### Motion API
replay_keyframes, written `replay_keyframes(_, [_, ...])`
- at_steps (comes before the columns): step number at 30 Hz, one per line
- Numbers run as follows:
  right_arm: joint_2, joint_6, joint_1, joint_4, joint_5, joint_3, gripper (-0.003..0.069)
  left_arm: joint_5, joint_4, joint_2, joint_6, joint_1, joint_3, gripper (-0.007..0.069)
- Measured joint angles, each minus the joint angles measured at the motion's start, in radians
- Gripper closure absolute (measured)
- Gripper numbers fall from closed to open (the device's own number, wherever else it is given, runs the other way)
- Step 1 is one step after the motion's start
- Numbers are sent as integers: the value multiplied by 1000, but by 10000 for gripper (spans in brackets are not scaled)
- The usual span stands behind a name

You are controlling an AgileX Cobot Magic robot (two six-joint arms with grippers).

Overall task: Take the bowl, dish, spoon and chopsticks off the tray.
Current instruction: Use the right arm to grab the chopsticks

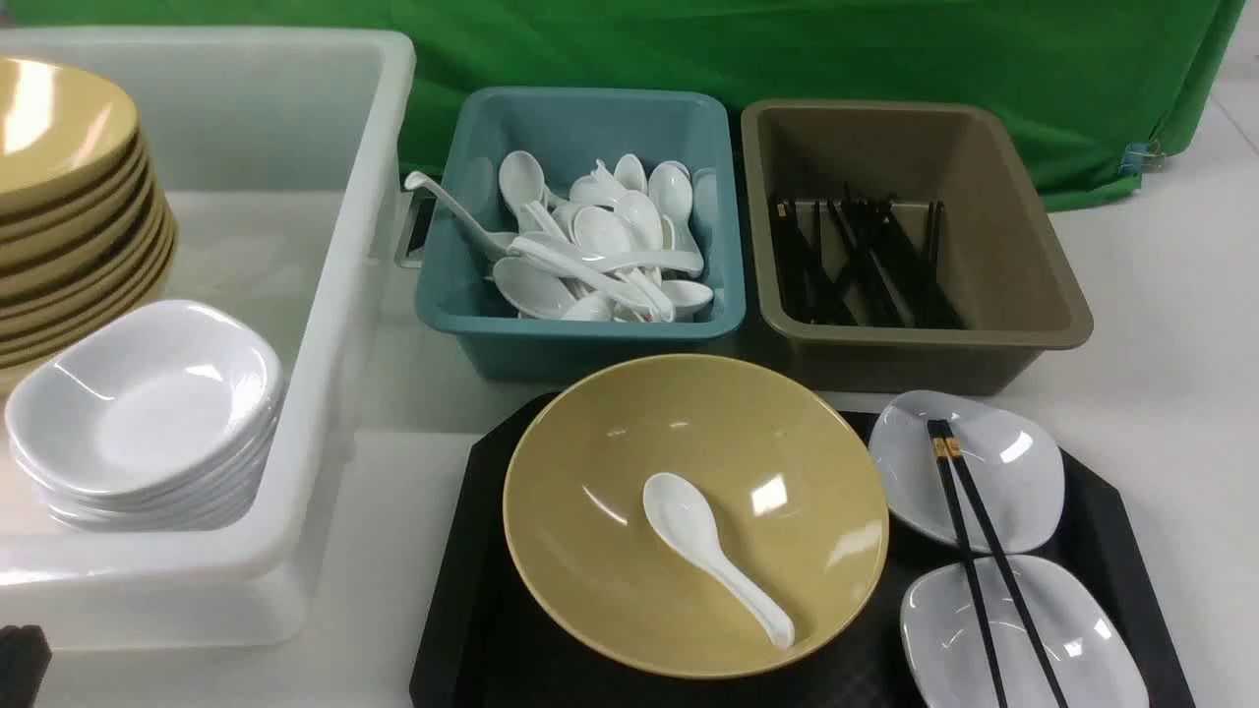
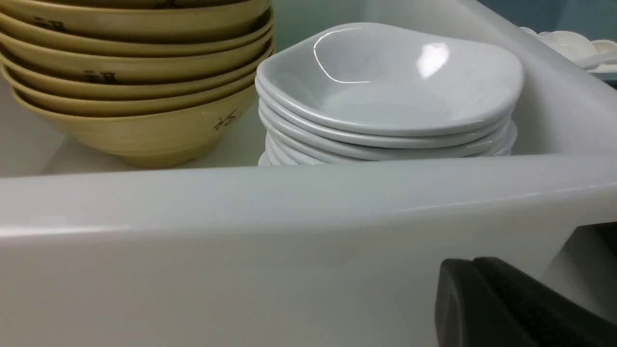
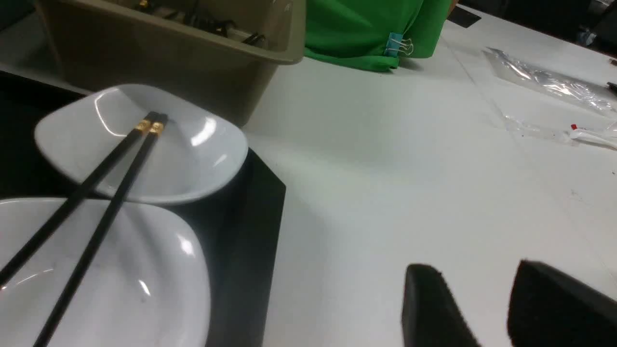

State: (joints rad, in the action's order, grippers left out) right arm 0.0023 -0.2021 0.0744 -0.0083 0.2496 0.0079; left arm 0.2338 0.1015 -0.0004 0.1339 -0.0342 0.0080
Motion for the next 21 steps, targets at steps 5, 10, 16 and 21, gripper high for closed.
replay_keyframes(5, [0, 0, 0, 0, 0, 0, 417, 0, 0, 0, 0, 0, 0, 622])
replay_keyframes(10, [0, 0, 0, 0, 0, 0, 417, 0, -102, 0, 30, 0, 0, 622])
replay_keyframes(16, [0, 0, 0, 0, 0, 0, 417, -39, -159, 0, 48, 0, 0, 622])
replay_keyframes(21, [0, 0, 0, 0, 0, 0, 417, -266, -15, 0, 21, 0, 0, 622])
